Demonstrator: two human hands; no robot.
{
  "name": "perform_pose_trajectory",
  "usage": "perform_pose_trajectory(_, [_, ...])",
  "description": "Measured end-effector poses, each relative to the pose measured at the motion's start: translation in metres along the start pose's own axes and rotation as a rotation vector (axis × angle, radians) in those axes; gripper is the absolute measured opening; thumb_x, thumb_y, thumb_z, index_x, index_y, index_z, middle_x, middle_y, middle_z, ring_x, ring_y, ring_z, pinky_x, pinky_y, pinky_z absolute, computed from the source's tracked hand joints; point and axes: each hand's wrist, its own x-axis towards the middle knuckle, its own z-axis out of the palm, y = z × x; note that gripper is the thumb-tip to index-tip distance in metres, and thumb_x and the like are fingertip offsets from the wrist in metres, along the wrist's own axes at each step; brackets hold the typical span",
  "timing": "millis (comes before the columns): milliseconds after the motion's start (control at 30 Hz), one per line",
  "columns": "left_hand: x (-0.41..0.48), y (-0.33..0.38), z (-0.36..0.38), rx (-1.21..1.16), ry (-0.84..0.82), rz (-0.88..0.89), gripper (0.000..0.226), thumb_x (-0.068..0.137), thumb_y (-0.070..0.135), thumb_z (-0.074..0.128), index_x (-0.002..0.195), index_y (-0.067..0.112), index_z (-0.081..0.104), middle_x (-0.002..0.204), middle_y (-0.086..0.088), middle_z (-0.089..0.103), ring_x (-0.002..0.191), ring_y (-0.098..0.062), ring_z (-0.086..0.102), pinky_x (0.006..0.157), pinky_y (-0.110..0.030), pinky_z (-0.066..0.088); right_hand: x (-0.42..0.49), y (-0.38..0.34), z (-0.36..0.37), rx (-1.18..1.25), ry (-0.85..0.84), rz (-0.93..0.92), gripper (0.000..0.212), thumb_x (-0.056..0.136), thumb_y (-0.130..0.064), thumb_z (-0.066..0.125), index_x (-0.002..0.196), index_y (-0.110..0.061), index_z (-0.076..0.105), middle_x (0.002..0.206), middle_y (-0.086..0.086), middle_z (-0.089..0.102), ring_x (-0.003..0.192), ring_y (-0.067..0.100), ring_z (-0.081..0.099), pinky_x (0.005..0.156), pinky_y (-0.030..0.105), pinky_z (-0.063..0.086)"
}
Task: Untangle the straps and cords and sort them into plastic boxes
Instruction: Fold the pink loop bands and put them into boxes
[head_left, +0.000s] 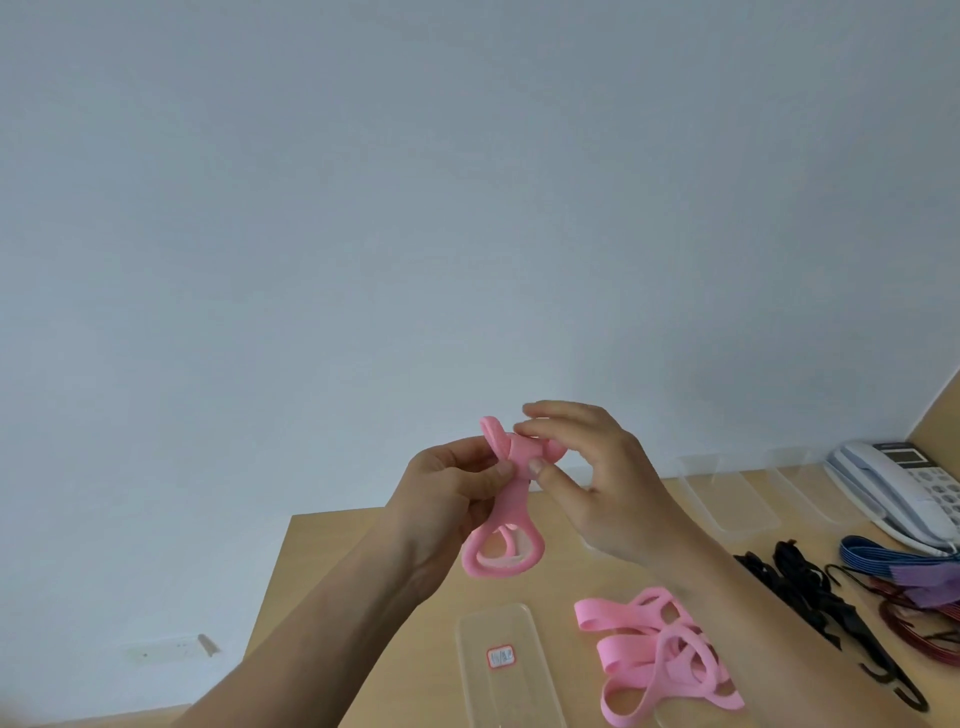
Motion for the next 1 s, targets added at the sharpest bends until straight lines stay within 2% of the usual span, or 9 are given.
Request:
perform_pose_trajectory(133, [-0.001,0.0,-0.001,-0.004,0.014,0.016,0.03,0.096,-0.004,0.063,0.125,0.002,0.066,0.116,-0.021,0.075,0.111,-0.042,0.071,0.11,-0.06,0.046,0.004,-0.005,0.0,-0.063,-0.084,0.017,0.025,0.086,-0.007,0.072,0.107,-0.021,0.071,0.103,-0.016,0.067,0.096,0.001,0.055,0.087,0.014,0.041])
perform_pose_trajectory(267, [-0.005,-0.004,-0.004,0.135,-0.008,-0.029,0.022,0.101,0.018,0.064,0.117,0.004,0.072,0.113,-0.019,0.076,0.11,-0.041,0.069,0.106,-0.053,0.051,0.002,-0.005,0.001,-0.093,-0.04,0.032,0.019,0.085,-0.007,0.072,0.093,-0.023,0.073,0.085,-0.021,0.065,0.091,0.004,0.056,0.081,0.015,0.042])
perform_pose_trajectory(333, [-0.008,-0.005,-0.006,0.219,-0.058,-0.067,0.03,0.102,0.033,0.062,0.111,0.008,0.076,0.109,-0.014,0.078,0.103,-0.034,0.072,0.099,-0.047,0.055,-0.001,-0.005,0.003,-0.079,-0.006,0.032,0.018,0.084,-0.008,0.074,0.091,-0.024,0.074,0.083,-0.022,0.066,0.089,0.005,0.057,0.081,0.017,0.043])
perform_pose_trajectory(400, [-0.01,-0.006,-0.008,0.262,-0.089,-0.098,0.042,0.1,0.048,0.062,0.111,0.011,0.076,0.106,-0.011,0.079,0.096,-0.029,0.073,0.099,-0.05,0.057,-0.003,-0.006,0.007,-0.062,0.027,0.029,0.018,0.084,-0.008,0.075,0.092,-0.024,0.075,0.084,-0.02,0.068,0.088,0.007,0.058,0.082,0.018,0.045])
perform_pose_trajectory(567, [-0.011,-0.004,-0.017,0.204,-0.166,-0.123,0.068,0.089,0.076,0.058,0.125,0.02,0.073,0.118,-0.015,0.074,0.095,-0.028,0.071,0.097,-0.05,0.059,-0.005,-0.01,0.02,-0.131,0.101,-0.039,0.024,0.079,0.003,0.077,0.096,-0.014,0.075,0.088,-0.01,0.069,0.089,0.015,0.058,0.082,0.026,0.047])
perform_pose_trajectory(633, [-0.014,-0.005,-0.023,0.174,-0.181,-0.111,0.066,0.09,0.076,0.058,0.128,0.024,0.072,0.124,-0.015,0.071,0.101,-0.034,0.07,0.096,-0.051,0.059,-0.007,-0.013,0.026,-0.139,0.151,-0.099,0.028,0.076,0.006,0.077,0.096,-0.013,0.075,0.092,-0.008,0.07,0.091,0.016,0.058,0.081,0.025,0.048])
perform_pose_trajectory(733, [-0.015,-0.011,-0.031,0.137,-0.215,-0.099,0.059,0.093,0.07,0.058,0.132,0.028,0.069,0.128,-0.01,0.07,0.116,-0.041,0.067,0.097,-0.055,0.058,-0.013,-0.017,0.036,-0.115,0.228,-0.127,0.021,0.077,-0.003,0.08,0.095,-0.014,0.075,0.095,-0.007,0.07,0.095,0.016,0.061,0.079,0.025,0.051])
perform_pose_trajectory(867, [-0.014,-0.019,-0.037,0.089,-0.255,-0.089,0.058,0.097,0.063,0.058,0.136,0.02,0.064,0.134,-0.01,0.068,0.118,-0.042,0.067,0.099,-0.059,0.055,-0.02,-0.017,0.051,-0.151,0.268,-0.084,0.026,0.071,0.004,0.083,0.088,-0.014,0.075,0.092,-0.005,0.069,0.09,0.019,0.063,0.076,0.023,0.048])
perform_pose_trajectory(1000, [-0.013,-0.024,-0.048,0.032,-0.244,-0.097,0.047,0.099,0.053,0.059,0.124,0.016,0.072,0.125,-0.013,0.073,0.116,-0.04,0.068,0.1,-0.053,0.056,-0.025,-0.019,0.06,-0.176,0.189,-0.052,0.031,0.071,0.008,0.08,0.093,-0.014,0.078,0.098,-0.001,0.069,0.093,0.021,0.064,0.079,0.026,0.05])
